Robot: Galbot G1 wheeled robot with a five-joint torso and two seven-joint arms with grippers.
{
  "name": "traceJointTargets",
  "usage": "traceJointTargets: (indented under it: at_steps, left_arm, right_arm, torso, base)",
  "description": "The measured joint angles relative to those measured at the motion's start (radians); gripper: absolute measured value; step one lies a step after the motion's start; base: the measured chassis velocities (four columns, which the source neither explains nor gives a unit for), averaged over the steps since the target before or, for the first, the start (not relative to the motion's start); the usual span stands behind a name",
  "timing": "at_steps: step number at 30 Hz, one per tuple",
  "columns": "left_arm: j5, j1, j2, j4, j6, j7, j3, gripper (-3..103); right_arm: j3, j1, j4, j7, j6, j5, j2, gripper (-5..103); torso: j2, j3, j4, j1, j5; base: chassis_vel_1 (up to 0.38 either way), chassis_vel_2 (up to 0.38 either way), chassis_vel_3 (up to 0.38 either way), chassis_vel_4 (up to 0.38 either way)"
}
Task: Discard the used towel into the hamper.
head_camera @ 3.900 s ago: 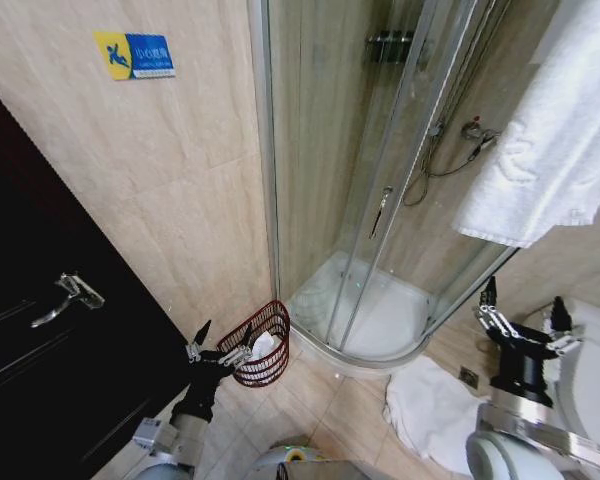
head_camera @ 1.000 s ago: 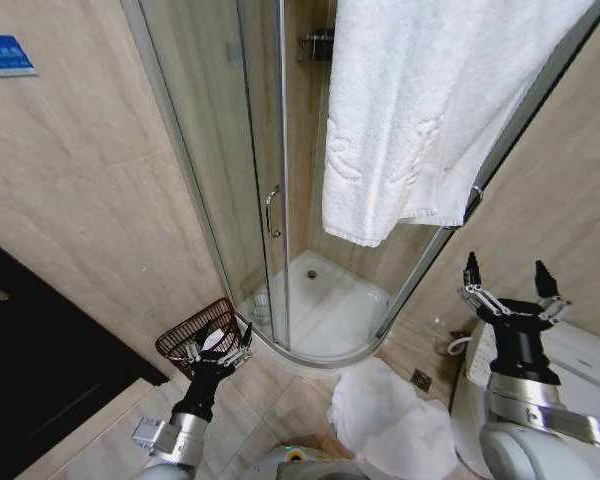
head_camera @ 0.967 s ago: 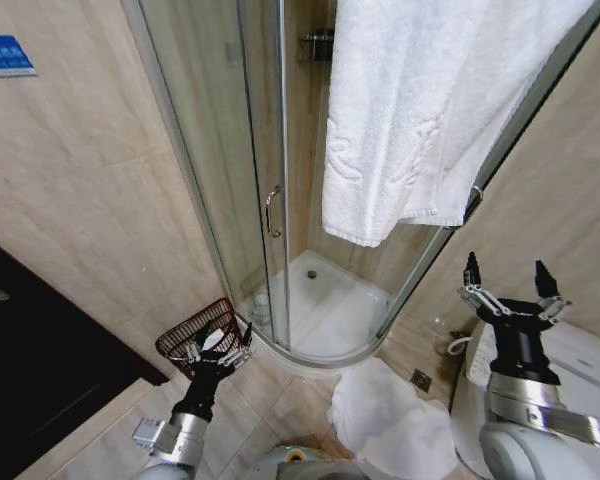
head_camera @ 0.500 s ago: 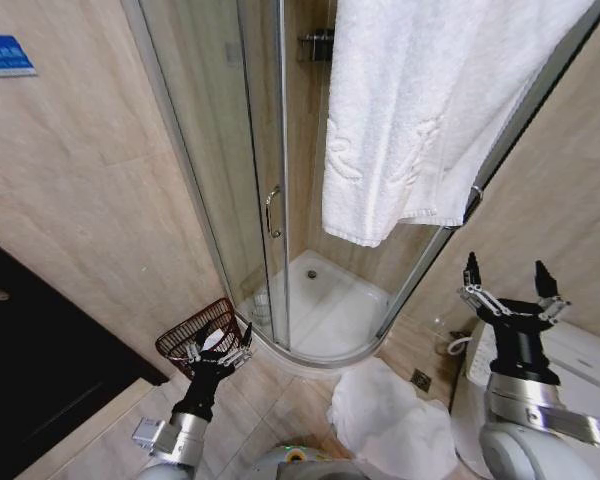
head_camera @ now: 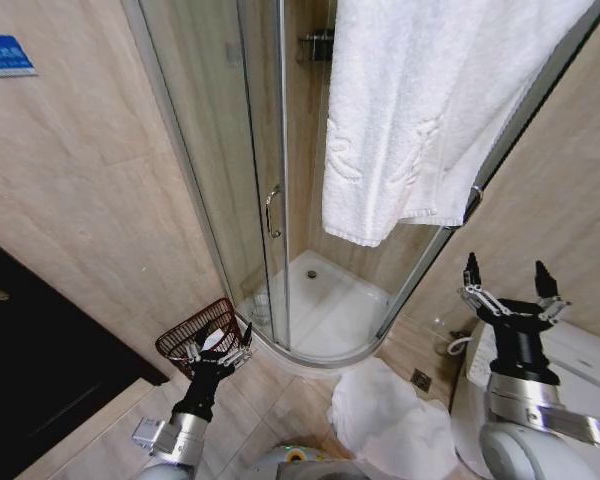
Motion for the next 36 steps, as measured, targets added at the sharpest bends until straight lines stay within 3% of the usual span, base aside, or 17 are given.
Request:
traceJointTargets:
  at_steps: [36]
  left_arm:
    - [0.0,0.0,0.0,0.0,0.0,0.0,0.0,100]
  right_arm:
    - [0.0,0.0,0.0,0.0,0.0,0.0,0.0,100]
  torso:
    - [0.0,0.0,0.0,0.0,0.0]
  base:
    - [0.0,0.0,0.0,0.0]
